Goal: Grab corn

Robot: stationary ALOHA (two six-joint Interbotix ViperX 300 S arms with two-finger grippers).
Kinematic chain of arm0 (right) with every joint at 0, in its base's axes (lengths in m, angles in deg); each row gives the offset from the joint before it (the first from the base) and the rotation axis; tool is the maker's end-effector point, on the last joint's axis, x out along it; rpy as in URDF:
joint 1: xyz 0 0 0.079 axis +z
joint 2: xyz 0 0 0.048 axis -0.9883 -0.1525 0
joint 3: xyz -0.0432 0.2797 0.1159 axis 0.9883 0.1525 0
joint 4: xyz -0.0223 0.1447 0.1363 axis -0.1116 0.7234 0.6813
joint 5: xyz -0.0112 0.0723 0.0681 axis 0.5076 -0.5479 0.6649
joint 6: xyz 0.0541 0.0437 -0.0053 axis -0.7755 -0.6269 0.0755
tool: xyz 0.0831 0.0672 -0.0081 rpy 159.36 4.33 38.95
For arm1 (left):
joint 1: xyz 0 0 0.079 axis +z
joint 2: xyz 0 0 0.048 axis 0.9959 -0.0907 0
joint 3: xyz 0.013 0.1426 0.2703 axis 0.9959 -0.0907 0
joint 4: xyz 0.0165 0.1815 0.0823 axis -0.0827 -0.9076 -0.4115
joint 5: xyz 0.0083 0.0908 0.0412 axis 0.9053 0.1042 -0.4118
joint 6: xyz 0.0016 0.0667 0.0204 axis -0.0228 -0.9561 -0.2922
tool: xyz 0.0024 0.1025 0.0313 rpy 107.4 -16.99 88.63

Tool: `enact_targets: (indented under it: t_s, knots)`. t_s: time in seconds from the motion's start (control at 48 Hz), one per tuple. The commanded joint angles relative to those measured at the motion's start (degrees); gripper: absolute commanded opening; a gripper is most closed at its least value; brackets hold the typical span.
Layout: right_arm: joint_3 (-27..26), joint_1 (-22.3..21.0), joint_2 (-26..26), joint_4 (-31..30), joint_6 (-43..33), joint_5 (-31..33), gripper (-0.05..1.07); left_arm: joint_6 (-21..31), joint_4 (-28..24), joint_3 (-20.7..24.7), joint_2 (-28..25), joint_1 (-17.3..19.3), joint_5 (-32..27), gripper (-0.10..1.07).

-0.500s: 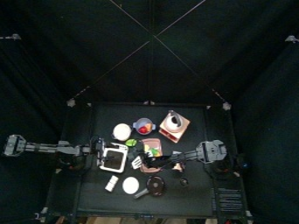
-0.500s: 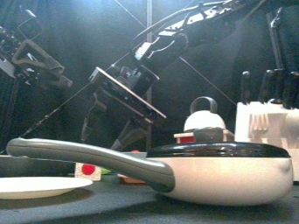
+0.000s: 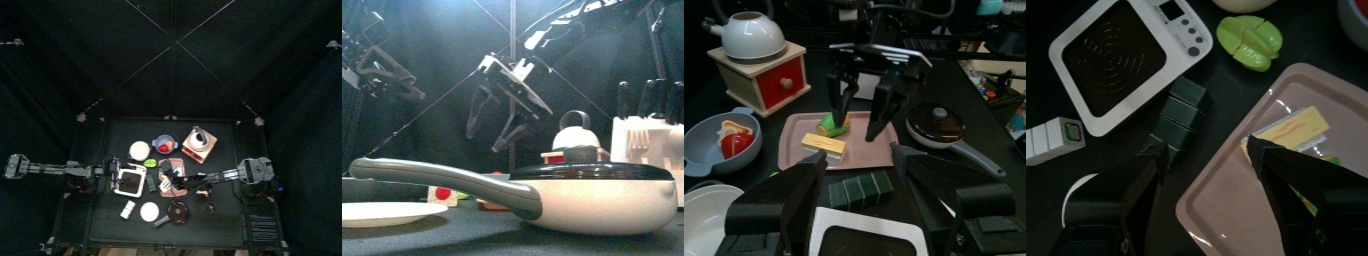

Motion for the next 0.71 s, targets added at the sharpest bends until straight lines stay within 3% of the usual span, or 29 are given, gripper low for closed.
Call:
enact_targets:
  t_s: [0.0, 0.417, 0.688]
  knots:
    - [2.5, -1.0, 5.9, -1.3, 0.2, -0.2, 0.94, 0.0, 0.0, 1.1, -0.1, 0.3, 0.3, 0.90]
    - [13.3, -1.5, 19.1, -5.8, 3.7, 0.0, 0.94, 0.0, 4.9, 3.8, -0.9, -0.4, 0.1, 0.90]
    - [18.8, -1.6, 27.7, -12.6, 3.7, 0.7, 0.94, -0.2, 5.6, 9.8, -8.5, -2.1, -2.3, 0.90]
